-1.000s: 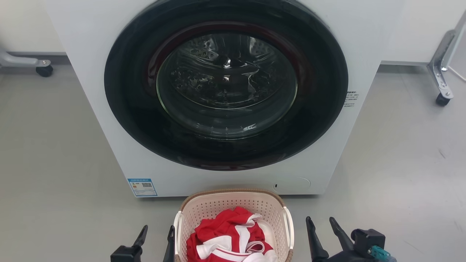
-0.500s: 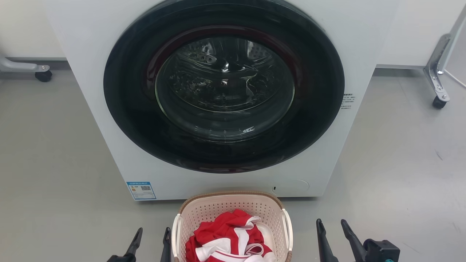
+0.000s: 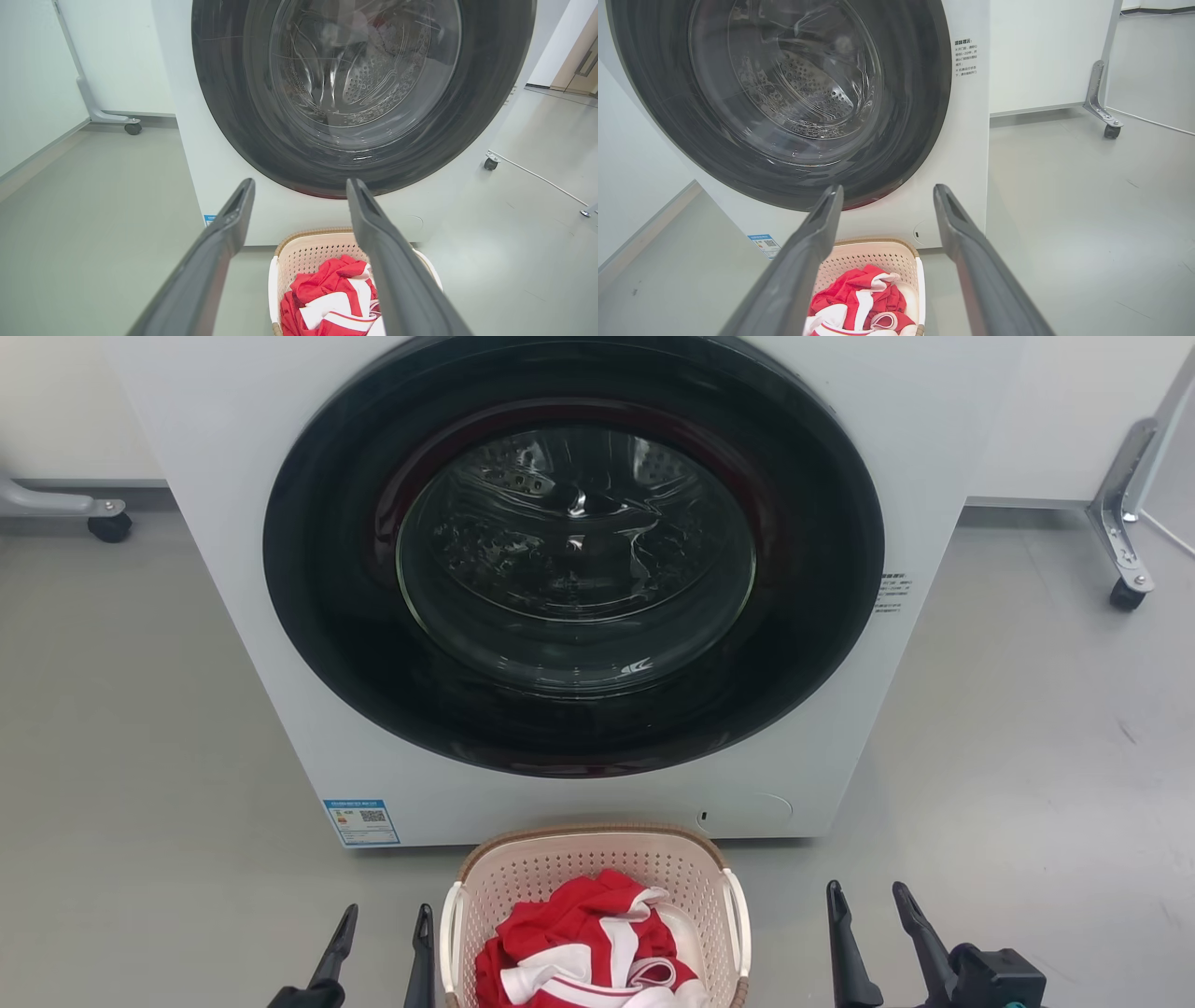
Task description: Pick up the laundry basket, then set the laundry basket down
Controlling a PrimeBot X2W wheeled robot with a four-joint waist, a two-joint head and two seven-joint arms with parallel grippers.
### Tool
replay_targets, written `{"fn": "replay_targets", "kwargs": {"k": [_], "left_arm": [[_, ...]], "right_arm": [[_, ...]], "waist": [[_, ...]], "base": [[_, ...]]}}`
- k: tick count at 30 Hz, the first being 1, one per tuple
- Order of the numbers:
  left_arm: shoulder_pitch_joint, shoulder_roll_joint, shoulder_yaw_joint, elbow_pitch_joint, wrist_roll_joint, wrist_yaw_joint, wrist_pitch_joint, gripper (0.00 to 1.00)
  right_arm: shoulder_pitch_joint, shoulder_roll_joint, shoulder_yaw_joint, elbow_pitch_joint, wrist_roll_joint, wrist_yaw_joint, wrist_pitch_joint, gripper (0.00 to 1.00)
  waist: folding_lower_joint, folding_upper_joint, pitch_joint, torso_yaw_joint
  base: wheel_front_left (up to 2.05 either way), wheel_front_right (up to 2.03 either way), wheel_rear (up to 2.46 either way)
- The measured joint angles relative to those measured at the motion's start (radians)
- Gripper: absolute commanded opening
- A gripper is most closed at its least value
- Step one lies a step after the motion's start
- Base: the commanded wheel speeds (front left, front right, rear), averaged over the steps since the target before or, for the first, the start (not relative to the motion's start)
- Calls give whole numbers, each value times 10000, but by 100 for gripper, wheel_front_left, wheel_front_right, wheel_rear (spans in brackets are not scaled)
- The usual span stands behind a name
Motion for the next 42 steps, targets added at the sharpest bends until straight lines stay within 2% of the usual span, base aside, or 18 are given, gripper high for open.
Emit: {"fn": "replay_targets", "kwargs": {"k": [25,26,36,42], "left_arm": [[0,-178,439,-293,625,12,0,100],[3,-184,430,-230,608,8,10,0],[240,-238,573,249,224,-102,184,0],[220,-280,771,290,-654,-278,408,0]], "right_arm": [[317,134,-472,-387,-654,0,0,100],[323,136,-464,-324,-650,2,2,0],[600,146,-616,151,-249,82,102,0],[546,153,-888,151,629,238,366,0]], "waist": [[0,0,96,-9],[1,0,96,-9],[0,0,106,-37],[0,0,110,-73]], "base": [[0,0,0],[0,0,0],[0,0,0],[0,0,0]]}}
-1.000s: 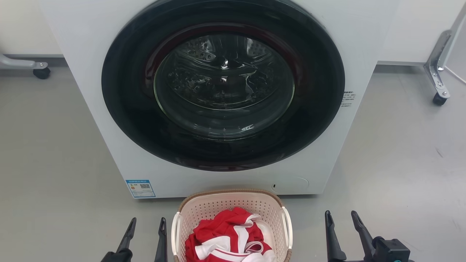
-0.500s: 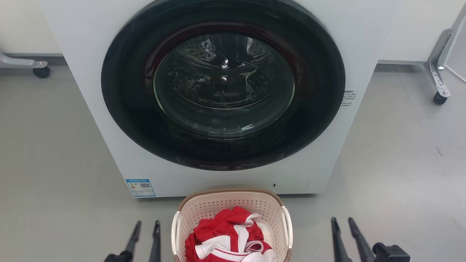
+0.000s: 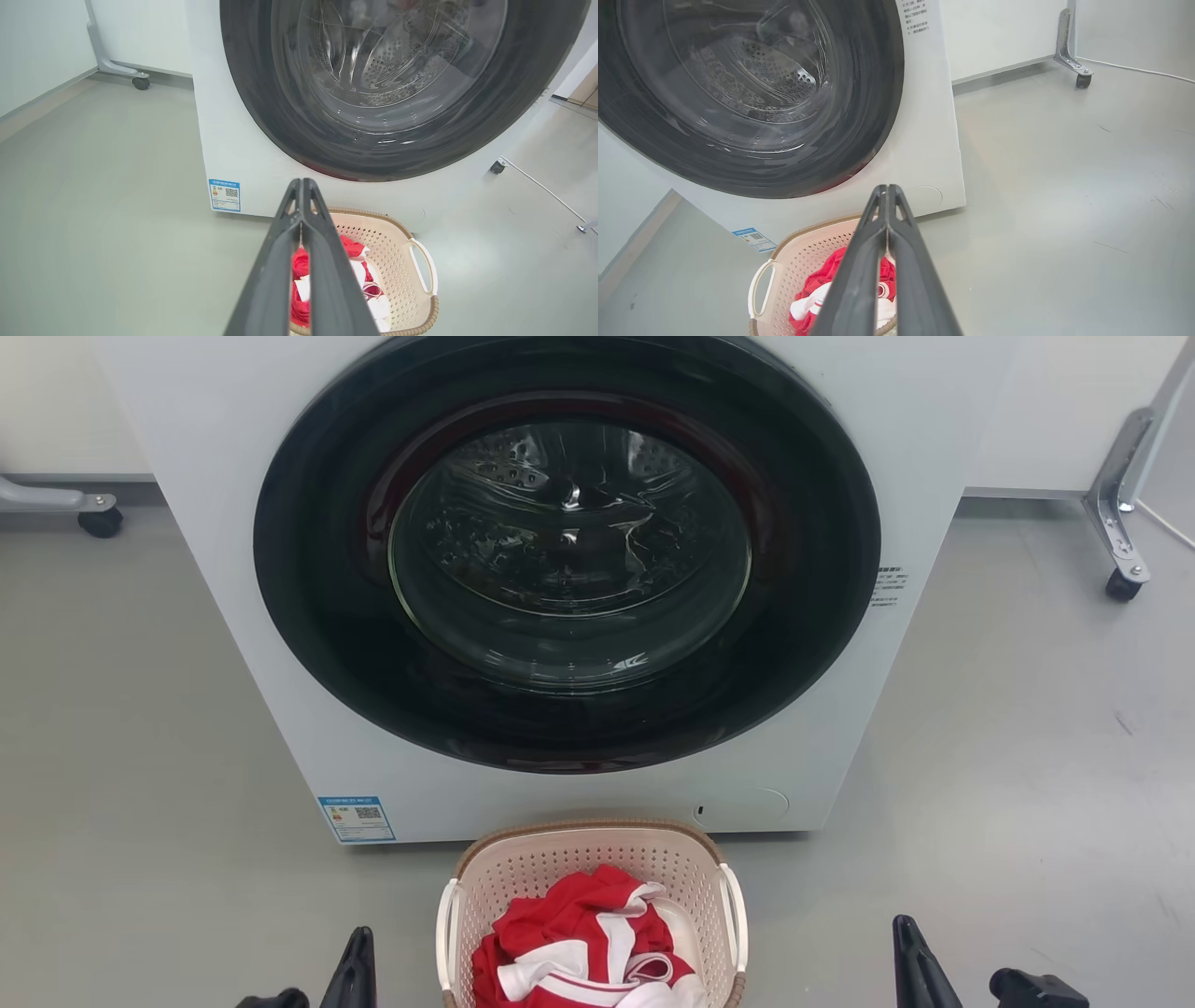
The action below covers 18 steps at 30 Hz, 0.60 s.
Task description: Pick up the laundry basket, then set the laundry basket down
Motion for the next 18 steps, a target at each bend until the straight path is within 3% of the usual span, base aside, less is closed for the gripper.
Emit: {"fn": "replay_targets", "kwargs": {"k": [18], "left_arm": [[-239,-90,616,94,-2383,-433,711,0]], "right_arm": [[-203,23,-780,19,2370,439,725,0]], "waist": [[0,0,13,-92]], "base": [[0,0,0]]}}
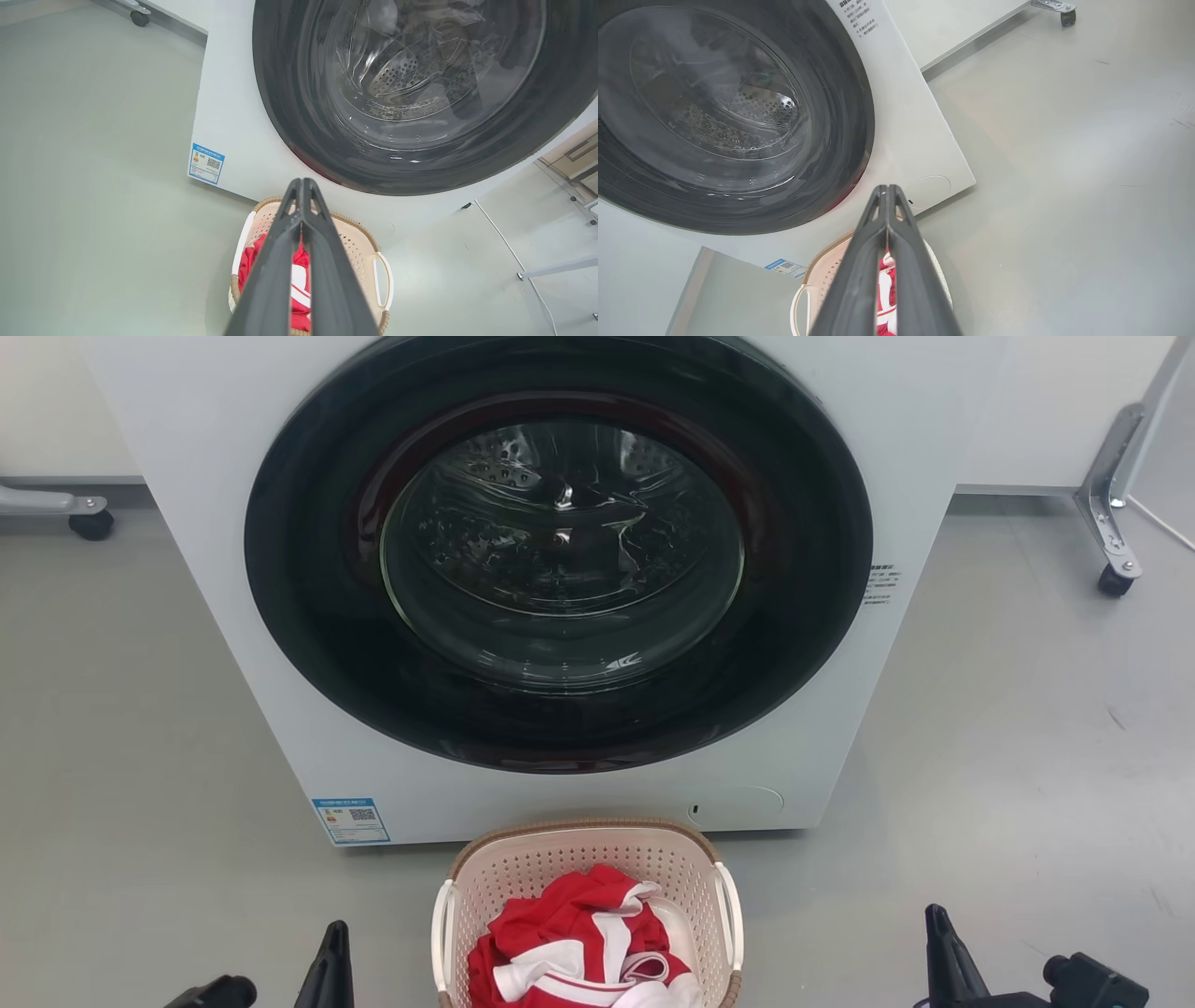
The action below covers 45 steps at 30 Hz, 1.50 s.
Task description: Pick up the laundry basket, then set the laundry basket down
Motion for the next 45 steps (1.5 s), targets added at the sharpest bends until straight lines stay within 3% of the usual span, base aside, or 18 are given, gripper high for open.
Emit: {"fn": "replay_targets", "kwargs": {"k": [45], "left_arm": [[-825,-301,1636,157,-6207,-1151,1685,0]], "right_arm": [[-665,33,-2011,71,6161,1187,1743,0]], "waist": [[0,0,41,-245]], "base": [[0,0,0]]}}
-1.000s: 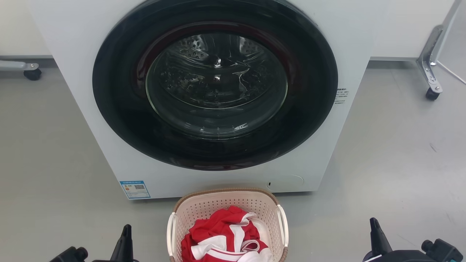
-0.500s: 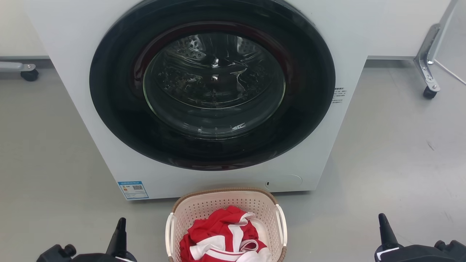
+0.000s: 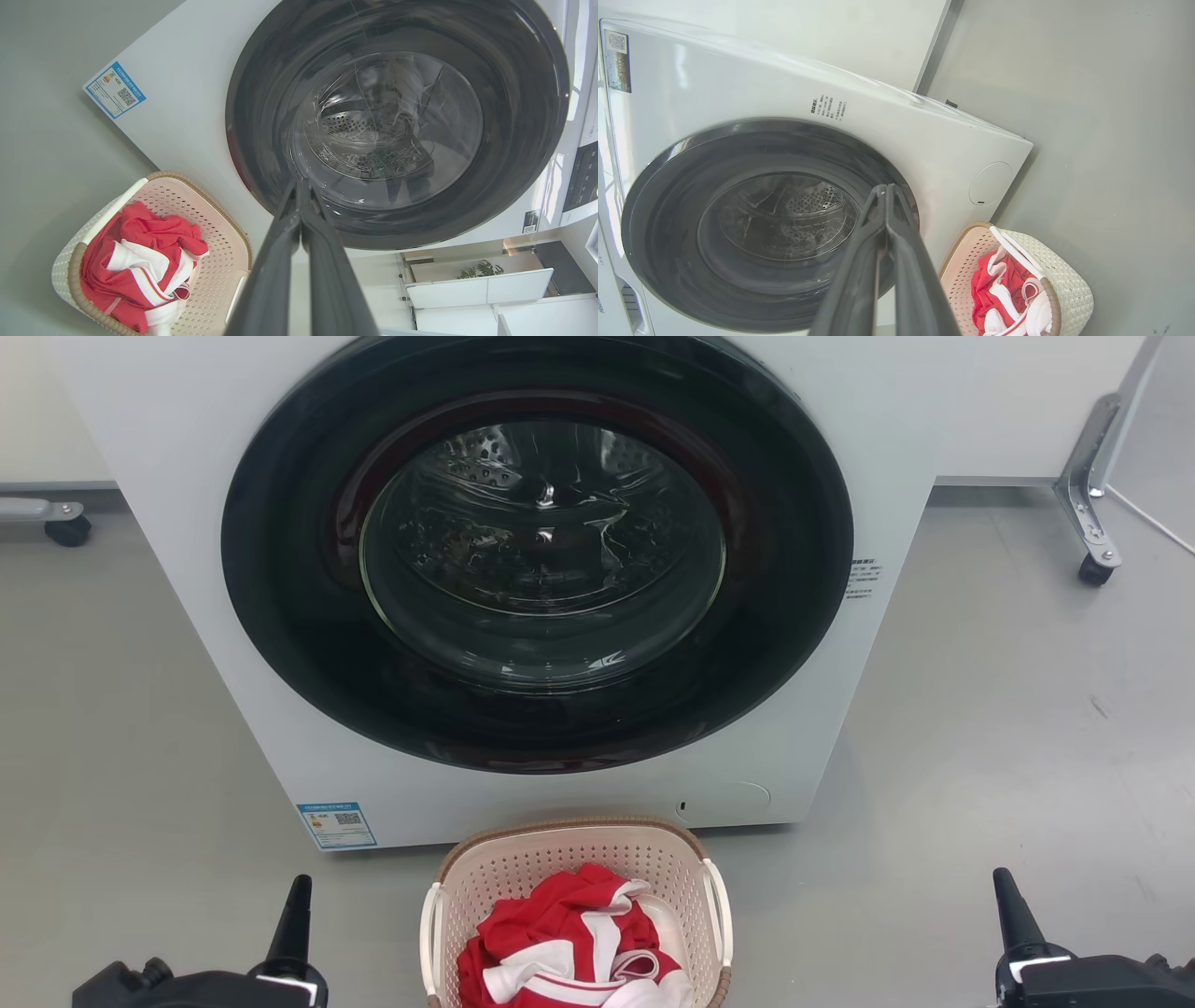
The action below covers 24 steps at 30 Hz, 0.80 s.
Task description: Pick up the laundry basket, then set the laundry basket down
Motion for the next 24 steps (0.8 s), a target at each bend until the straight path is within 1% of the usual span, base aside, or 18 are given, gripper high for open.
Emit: {"fn": "replay_targets", "kwargs": {"k": [24], "left_arm": [[-413,-167,830,92,-3227,-608,830,0]], "right_arm": [[-356,21,-1026,35,3118,604,863,0]], "waist": [[0,0,21,-124]], "base": [[0,0,0]]}}
